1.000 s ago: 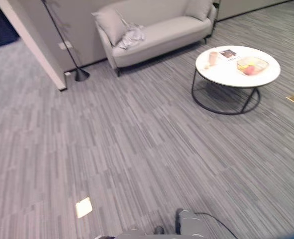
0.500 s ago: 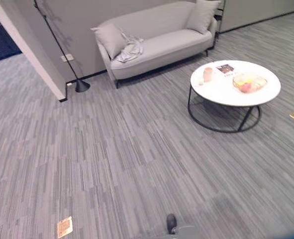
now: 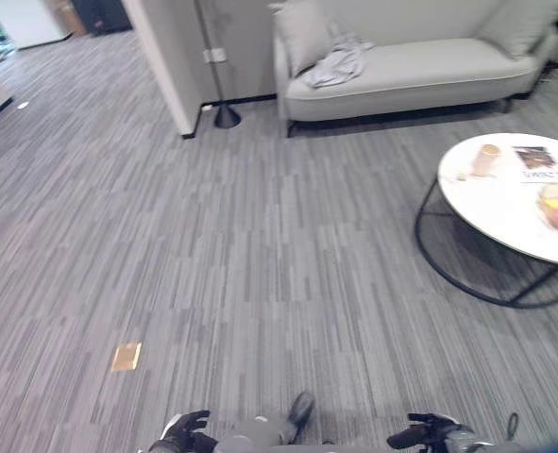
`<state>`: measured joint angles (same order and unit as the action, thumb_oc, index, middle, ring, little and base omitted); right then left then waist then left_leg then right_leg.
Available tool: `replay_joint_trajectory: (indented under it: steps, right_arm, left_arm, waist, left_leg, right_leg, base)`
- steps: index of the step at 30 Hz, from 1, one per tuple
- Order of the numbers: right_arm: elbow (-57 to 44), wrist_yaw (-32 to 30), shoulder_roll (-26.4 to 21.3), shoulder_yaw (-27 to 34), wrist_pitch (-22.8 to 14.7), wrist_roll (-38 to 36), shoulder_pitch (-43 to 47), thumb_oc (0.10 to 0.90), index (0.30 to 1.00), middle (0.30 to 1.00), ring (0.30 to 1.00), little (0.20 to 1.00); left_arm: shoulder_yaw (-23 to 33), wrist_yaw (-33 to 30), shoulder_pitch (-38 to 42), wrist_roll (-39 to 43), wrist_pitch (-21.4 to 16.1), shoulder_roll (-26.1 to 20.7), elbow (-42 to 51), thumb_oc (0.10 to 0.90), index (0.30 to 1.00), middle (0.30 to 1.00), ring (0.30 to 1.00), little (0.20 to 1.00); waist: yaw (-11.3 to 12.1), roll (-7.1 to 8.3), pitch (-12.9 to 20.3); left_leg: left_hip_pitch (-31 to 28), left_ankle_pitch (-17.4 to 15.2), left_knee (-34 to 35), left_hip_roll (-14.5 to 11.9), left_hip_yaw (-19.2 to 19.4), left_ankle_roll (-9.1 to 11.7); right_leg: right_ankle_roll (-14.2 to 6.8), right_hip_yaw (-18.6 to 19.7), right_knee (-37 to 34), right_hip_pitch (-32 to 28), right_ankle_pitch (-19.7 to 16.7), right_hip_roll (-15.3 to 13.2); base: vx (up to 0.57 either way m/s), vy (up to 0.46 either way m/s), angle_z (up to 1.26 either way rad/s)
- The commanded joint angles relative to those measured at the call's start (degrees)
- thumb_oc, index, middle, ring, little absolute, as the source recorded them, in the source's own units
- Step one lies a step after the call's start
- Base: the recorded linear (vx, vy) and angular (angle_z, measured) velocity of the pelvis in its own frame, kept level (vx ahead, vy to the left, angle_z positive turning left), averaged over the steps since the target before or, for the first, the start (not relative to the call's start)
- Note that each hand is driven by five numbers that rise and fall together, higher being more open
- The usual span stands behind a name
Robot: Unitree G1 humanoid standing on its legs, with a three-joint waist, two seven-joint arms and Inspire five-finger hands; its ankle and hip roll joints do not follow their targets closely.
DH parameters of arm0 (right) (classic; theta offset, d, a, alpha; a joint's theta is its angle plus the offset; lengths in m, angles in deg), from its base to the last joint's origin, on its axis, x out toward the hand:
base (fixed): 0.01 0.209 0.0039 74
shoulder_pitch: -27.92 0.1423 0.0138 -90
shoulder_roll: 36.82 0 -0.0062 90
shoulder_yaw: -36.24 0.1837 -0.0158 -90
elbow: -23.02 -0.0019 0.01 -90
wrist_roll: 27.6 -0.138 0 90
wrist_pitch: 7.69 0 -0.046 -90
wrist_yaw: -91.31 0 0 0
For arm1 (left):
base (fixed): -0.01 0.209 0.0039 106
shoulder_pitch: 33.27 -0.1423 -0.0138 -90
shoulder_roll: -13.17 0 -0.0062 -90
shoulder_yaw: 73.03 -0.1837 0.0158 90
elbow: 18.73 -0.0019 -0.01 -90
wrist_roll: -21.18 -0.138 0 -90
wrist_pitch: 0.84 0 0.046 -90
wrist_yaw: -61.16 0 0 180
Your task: Hang the clothes on the sofa on the clothes rack.
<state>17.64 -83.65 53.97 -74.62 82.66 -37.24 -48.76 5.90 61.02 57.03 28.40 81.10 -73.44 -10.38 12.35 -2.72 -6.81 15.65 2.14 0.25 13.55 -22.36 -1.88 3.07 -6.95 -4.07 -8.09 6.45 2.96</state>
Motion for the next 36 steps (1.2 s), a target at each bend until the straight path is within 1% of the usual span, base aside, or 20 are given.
replay_joint_trajectory:
  steps: [1,3,4,5,7,8,9,11,12,15,16,17,21,23,24,25,27,30,33,36]
  right_arm:
    - [-2.8,1.4,2.7,-2.2,-1.4,6.6,-5.5,0.800,0.900,0.900,0.900,0.900]
    - [-2.9,1.2,3.9,-2.3,-1.6,7.4,-7.0,0.800,0.900,0.900,0.900,0.900]
    - [-2.9,1.2,3.9,-2.3,-1.6,7.4,-7.0,0.800,0.900,0.900,0.900,0.900]
    - [-2.4,2.0,4.6,-1.8,-1.5,5.9,-8.5,0.800,0.900,0.900,0.900,0.900]
    - [-2.1,2.0,4.6,-2.0,-1.5,5.0,-9.0,0.800,0.900,0.900,0.900,0.900]
    - [-3.1,1.2,4.5,-2.5,-2.0,5.1,-9.3,0.800,0.900,0.900,0.900,0.900]
    - [-3.1,1.2,4.5,-2.5,-2.0,5.1,-9.2,0.800,0.900,0.900,0.900,0.900]
    - [-5.5,0.3,4.8,-4.2,-2.6,6.3,-8.9,0.800,0.900,0.900,0.900,0.900]
    - [-7.5,0.0,4.7,-5.1,-2.6,7.1,-8.4,0.800,0.900,0.900,0.900,0.900]
    - [-11.3,-1.1,4.9,-7.9,-2.5,9.5,-6.2,0.800,0.900,0.900,0.900,0.900]
    - [-11.3,-1.1,4.9,-7.9,-2.5,9.5,-6.2,0.800,0.900,0.900,0.900,0.900]
    - [-12.5,-1.9,4.4,-9.6,-1.8,13.0,-5.3,0.800,0.900,0.900,0.900,0.900]
    - [-14.0,-2.9,4.2,-13.0,-1.9,18.6,-3.5,0.800,0.900,0.900,0.900,0.900]
    - [-15.2,-3.7,3.0,-14.1,-1.9,21.9,-2.9,0.800,0.900,0.900,0.900,0.900]
    - [-16.2,-4.5,2.4,-14.0,-1.7,20.8,-2.1,0.800,0.900,0.900,0.900,0.900]
    - [-16.2,-4.5,2.3,-14.0,-1.7,20.8,-2.1,0.800,0.900,0.900,0.900,0.900]
    - [-14.5,-5.2,2.2,-13.8,-1.4,18.7,-0.9,0.800,0.900,0.900,0.900,0.900]
    - [-10.8,-6.6,2.8,-13.5,-1.2,17.1,-0.8,0.800,0.900,0.900,0.900,0.900]
    - [-9.5,-6.1,3.7,-14.7,-1.4,18.9,-1.8,0.800,0.900,0.900,0.900,0.900]
    - [-8.3,-5.5,4.0,-15.4,-1.4,19.6,-2.7,0.800,0.900,0.900,0.900,0.900]
  left_arm:
    - [0.8,-0.5,-3.6,1.9,-0.3,-1.0,-4.9,0.800,0.900,0.900,0.900,0.900]
    - [0.3,-0.5,-4.9,-0.3,-0.1,-0.9,-5.6,0.800,0.900,0.900,0.900,0.900]
    - [0.3,-0.5,-4.9,-0.3,-0.1,-0.9,-5.6,0.800,0.900,0.900,0.900,0.900]
    - [-1.3,0.2,-5.0,-2.5,0.1,-0.9,-5.8,0.800,0.900,0.900,0.900,0.900]
    - [-2.9,0.2,-3.9,-3.1,0.1,-1.4,-4.6,0.800,0.900,0.900,0.900,0.900]
    - [-4.9,-0.2,-2.0,-4.0,-0.3,-2.1,-2.2,0.800,0.900,0.900,0.900,0.900]
    - [-4.8,-0.2,-2.0,-4.0,-0.3,-2.1,-2.2,0.800,0.900,0.900,0.900,0.900]
    - [-7.0,-1.2,0.9,-4.3,-1.1,-2.5,0.7,0.800,0.900,0.900,0.900,0.900]
    - [-7.2,-1.9,2.1,-3.9,-1.6,-3.2,2.8,0.800,0.900,0.900,0.900,0.900]
    - [-6.7,-3.8,4.6,-2.6,-2.6,-4.9,6.5,0.800,0.900,0.900,0.900,0.900]
    - [-6.7,-3.8,4.6,-2.6,-2.6,-4.9,6.5,0.800,0.900,0.900,0.900,0.900]
    - [-8.1,-4.7,7.0,-4.0,-2.8,-4.9,7.8,0.800,0.900,0.900,0.900,0.900]
    - [-11.8,-4.7,5.5,-8.3,-2.9,-3.2,6.9,0.800,0.900,0.900,0.900,0.900]
    - [-11.9,-4.6,4.3,-9.0,-2.5,-2.3,5.4,0.800,0.900,0.900,0.900,0.900]
    - [-12.1,-5.0,4.1,-8.8,-2.3,-2.1,5.3,0.800,0.900,0.900,0.900,0.900]
    - [-12.1,-5.0,4.2,-8.8,-2.3,-2.1,5.3,0.800,0.900,0.900,0.900,0.900]
    - [-11.6,-4.6,2.6,-8.0,-1.8,-1.1,2.9,0.800,0.900,0.900,0.900,0.900]
    - [-6.8,-6.3,2.1,-1.2,-1.9,-0.8,1.9,0.800,0.900,0.900,0.900,0.900]
    - [-6.6,-6.4,0.7,-2.0,-1.9,-0.1,0.7,0.800,0.900,0.900,0.900,0.900]
    - [-7.4,-6.2,0.6,-3.3,-1.9,0.2,0.4,0.800,0.900,0.900,0.900,0.900]
  waist:
    - [3.8,1.20,4.0]
    - [4.2,2.60,5.7]
    - [4.3,2.61,5.7]
    - [4.0,2.50,6.1]
    - [3.3,0.94,5.7]
    - [1.5,-0.85,4.7]
    - [1.7,-0.82,4.8]
    - [-0.5,-1.13,3.6]
    - [-1.6,-1.15,3.2]
    - [-2.6,-0.68,2.0]
    - [-2.6,-0.78,2.0]
    - [-3.4,-0.21,1.2]
    - [-3.3,0.37,2.3]
    - [-3.4,0.58,2.6]
    - [-2.7,1.26,0.2]
    - [-2.7,1.07,0.4]
    - [-1.4,1.64,-0.9]
    - [0.9,2.77,-0.5]
    - [0.6,1.27,1.1]
    - [0.5,0.32,0.6]
  left_leg:
    - [-6.0,4.2,4.8,1.1,-1.5,-3.7]
    - [-9.5,2.7,4.8,2.0,-1.0,-5.9]
    - [-9.5,2.7,4.8,2.0,-1.0,-5.9]
    - [-14.2,0.9,4.8,3.3,-2.3,-8.0]
    - [-18.0,-0.6,4.8,3.3,-3.7,-9.3]
    - [-20.9,-2.0,4.8,1.8,-4.6,-9.4]
    - [-20.8,-2.2,4.8,1.7,-4.4,-9.3]
    - [-21.7,-2.0,4.8,-0.6,-5.0,-7.1]
    - [-21.8,-2.4,4.8,-1.7,-5.2,-5.8]
    - [-22.5,-3.3,4.8,-2.8,-6.0,-2.8]
    - [-22.5,-3.2,4.8,-2.9,-6.1,-2.8]
    - [-23.3,-4.4,4.8,-3.0,-5.6,-1.9]
    - [-28.0,-7.8,4.8,-6.0,-5.5,-1.6]
    - [-24.9,-7.2,-7.7,-6.2,-2.3,0.2]
    - [-12.8,-3.3,-28.6,-3.6,-0.6,2.0]
    - [-12.3,-3.6,-29.5,-3.7,-0.5,2.0]
    - [-5.1,-4.7,-38.3,-3.2,1.9,-0.9]
    - [-5.0,-10.8,-25.8,-0.1,-0.2,-2.4]
    - [-6.2,-1.9,0.6,0.6,-6.9,-1.0]
    - [-3.7,-1.4,4.8,2.0,-9.4,0.1]
  right_leg:
    - [-5.2,3.7,7.7,-4.7,3.1,-8.4]
    - [-7.7,1.8,13.9,-3.4,-4.8,-12.9]
    - [-7.7,1.8,14.0,-3.4,-4.8,-12.9]
    - [-7.4,-1.1,29.2,0.4,-13.0,-18.9]
    - [-4.8,-2.5,39.3,3.9,-15.0,-23.6]
    - [-2.3,-1.1,44.8,9.6,-8.1,-21.8]
    - [-2.1,-1.0,45.1,9.9,-7.8,-21.7]
    - [-1.4,0.3,41.1,16.1,-0.1,-12.4]
    - [-2.6,0.2,35.3,17.1,0.8,-9.0]
    - [-5.7,0.6,12.0,17.7,-3.5,-3.0]
    - [-5.7,0.6,10.9,17.3,-4.1,-2.9]
    - [-7.9,3.8,1.3,18.3,-8.3,-2.0]
    - [-5.8,3.9,3.3,16.2,-8.3,-1.7]
    - [-4.8,4.1,4.0,13.3,-6.9,-1.8]
    - [-3.8,6.6,1.5,10.2,-7.4,-2.1]
    - [-3.8,6.6,1.4,10.4,-7.5,-1.9]
    - [-2.6,7.9,-0.9,6.8,-6.8,-1.3]
    - [-3.3,7.3,-0.9,4.7,-4.8,-2.9]
    - [-3.5,6.6,-0.9,4.5,-3.2,-1.7]
    - [-3.3,6.5,-0.9,2.4,-1.6,-1.2]
  base:
    - [0.77,0.253,-0.71]
    - [0.72,0.274,-0.48]
    - [0.65,0.349,-0.14]
    - [0.62,0.399,-0.14]
    - [0.71,0.420,-0.16]
    - [0.42,0.183,-0.03]
    - [0.31,0.039,0.26]
    - [0.17,-0.167,0.75]
    - [0.22,-0.208,0.98]
    - [0.28,-0.163,0.92]
    - [0.39,-0.114,0.33]
    - [0.40,-0.094,0.36]
    - [0.64,-0.161,0.16]
    - [0.65,-0.153,0.07]
    - [0.38,-0.054,0.33]
    - [0.27,-0.079,0.94]
    - [0.28,-0.077,0.76]
    - [0.41,-0.016,-0.03]
    - [0.34,0.063,0.24]
    - [0.36,0.130,0.31]
